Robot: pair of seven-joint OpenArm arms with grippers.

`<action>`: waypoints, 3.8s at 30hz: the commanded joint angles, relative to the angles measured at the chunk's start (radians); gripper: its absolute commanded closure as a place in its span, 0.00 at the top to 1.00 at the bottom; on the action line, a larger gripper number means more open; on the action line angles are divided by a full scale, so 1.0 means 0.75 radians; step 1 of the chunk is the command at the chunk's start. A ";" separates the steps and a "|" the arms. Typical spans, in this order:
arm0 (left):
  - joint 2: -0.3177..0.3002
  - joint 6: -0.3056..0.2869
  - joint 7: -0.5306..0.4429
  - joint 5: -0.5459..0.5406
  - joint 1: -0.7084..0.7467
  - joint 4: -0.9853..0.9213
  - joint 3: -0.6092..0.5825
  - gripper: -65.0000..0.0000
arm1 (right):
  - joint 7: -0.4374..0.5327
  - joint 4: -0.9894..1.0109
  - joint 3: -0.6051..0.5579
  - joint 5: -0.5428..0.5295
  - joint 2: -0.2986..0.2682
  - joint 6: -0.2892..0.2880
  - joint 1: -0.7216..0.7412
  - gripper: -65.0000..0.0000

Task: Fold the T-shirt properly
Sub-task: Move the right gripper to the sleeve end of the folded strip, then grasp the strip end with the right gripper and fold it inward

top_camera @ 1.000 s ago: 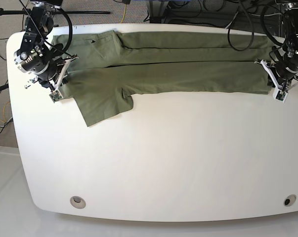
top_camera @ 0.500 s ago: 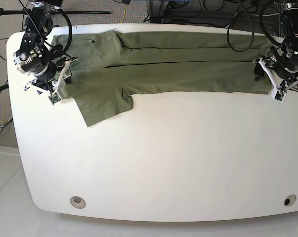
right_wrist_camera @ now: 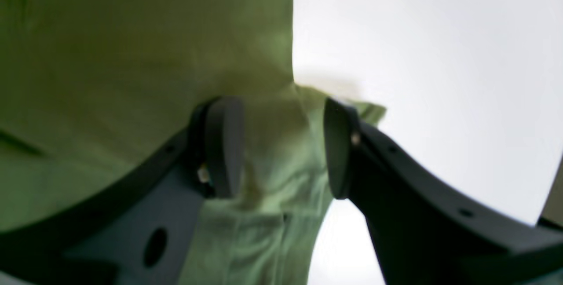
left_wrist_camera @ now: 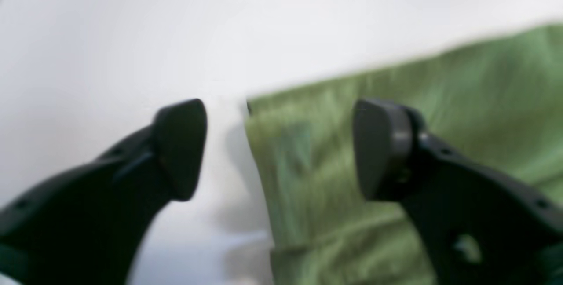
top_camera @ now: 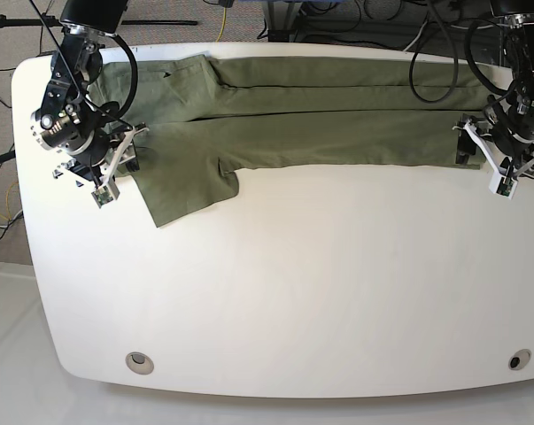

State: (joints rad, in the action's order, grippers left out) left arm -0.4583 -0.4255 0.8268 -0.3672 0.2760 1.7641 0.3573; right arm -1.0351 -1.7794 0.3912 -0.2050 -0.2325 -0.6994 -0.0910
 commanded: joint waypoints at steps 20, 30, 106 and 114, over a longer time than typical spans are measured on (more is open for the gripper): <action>0.064 -0.015 -0.025 -0.004 -0.004 0.018 0.016 0.56 | 0.159 0.611 0.001 -0.023 0.004 0.002 0.324 0.44; 0.068 -0.016 0.069 -0.026 -0.004 0.016 -0.017 0.69 | 0.219 0.776 -0.001 -0.016 0.000 0.002 0.385 0.44; 0.053 -0.007 0.024 -0.046 0.002 0.035 -0.004 0.63 | -0.294 0.224 -0.169 -0.186 0.179 0.002 0.147 0.00; 0.053 -0.006 0.026 -0.049 0.000 0.037 0.000 0.63 | -0.444 0.100 -0.174 -0.355 0.181 0.002 0.090 0.00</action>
State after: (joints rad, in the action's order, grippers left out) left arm -0.4030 -0.4305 0.8669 -0.3962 0.2844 1.7737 0.3481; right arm -1.3499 -1.6600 0.2619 -0.4095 -0.0921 -0.6956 -0.0288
